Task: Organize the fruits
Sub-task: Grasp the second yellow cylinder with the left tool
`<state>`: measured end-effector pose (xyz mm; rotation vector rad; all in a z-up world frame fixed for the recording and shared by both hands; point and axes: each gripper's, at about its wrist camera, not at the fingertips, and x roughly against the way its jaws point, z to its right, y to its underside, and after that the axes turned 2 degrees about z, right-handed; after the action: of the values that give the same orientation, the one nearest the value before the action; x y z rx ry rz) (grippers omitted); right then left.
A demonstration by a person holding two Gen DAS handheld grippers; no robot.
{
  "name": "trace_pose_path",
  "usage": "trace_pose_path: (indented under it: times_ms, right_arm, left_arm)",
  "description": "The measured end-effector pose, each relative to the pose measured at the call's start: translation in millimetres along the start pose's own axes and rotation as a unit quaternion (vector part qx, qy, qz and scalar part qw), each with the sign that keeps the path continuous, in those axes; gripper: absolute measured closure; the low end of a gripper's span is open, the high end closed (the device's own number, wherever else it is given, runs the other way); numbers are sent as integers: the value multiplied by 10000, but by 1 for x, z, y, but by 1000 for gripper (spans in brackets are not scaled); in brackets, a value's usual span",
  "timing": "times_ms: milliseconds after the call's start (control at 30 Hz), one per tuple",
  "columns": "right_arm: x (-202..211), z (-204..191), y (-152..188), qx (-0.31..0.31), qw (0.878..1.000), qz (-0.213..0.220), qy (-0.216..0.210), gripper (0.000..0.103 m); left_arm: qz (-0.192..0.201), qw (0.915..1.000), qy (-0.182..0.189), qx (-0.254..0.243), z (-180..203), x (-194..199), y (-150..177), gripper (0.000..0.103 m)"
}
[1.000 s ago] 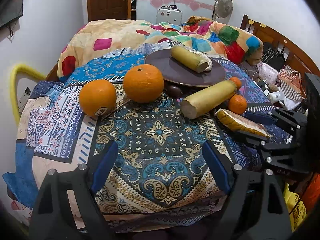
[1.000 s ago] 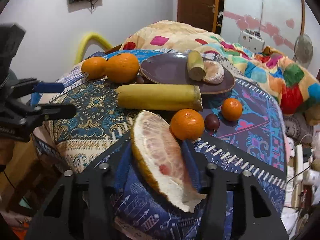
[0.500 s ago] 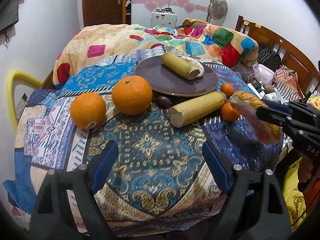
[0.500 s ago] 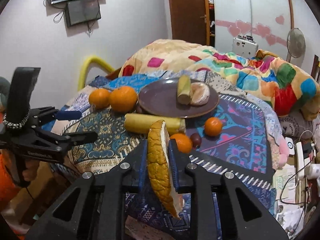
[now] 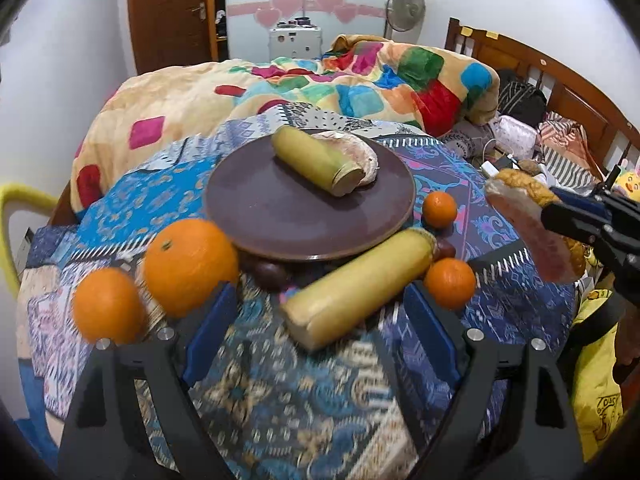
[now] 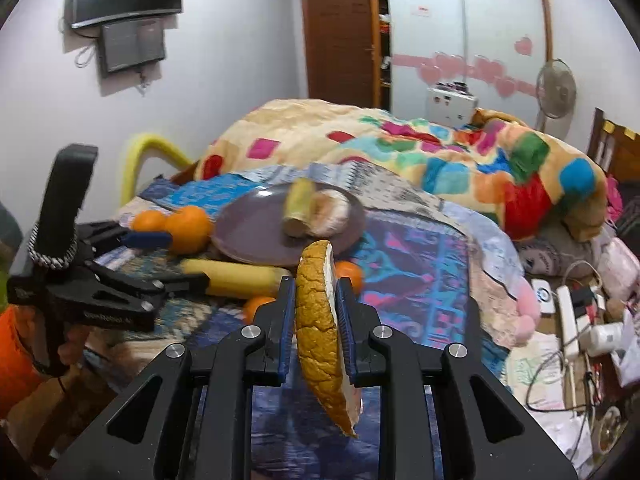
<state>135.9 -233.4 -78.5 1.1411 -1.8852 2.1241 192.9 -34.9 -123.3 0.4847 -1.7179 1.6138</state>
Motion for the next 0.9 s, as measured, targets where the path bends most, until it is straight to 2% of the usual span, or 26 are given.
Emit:
trace_pose_path:
  times_ms: [133,233,333,400,667,867,900]
  right_arm:
    - [-12,15,11,-39,9995,-227,216,84]
    - [-14,21,13,-105,9994,-217,235,85]
    - [-16,22,13,-152,9994,-215,209,85]
    - [-19,21,15,-160,9994,-224,193,85]
    - [-27,15,16,-59,9990,-303,314,84]
    - [-26,15,17,-115,9990,-350,272,84]
    - [-27,15,17,-118,9989,-370,254,81]
  left_arm:
    - [-111,9997,147,-149,2,-16,-3,22]
    - [-189,9989,328,-277,5,-24,-1,22]
    - [-298,9982,404,-314,7,-29,1,28]
    - [-254,9983,376,-377,9,-26,4,31]
    - [-132,9970,597,-476,13,0,21,59]
    - [-99,9984,459,-325,13,17,35,62]
    - [-107,9986,435,-279,11,19,36,62]
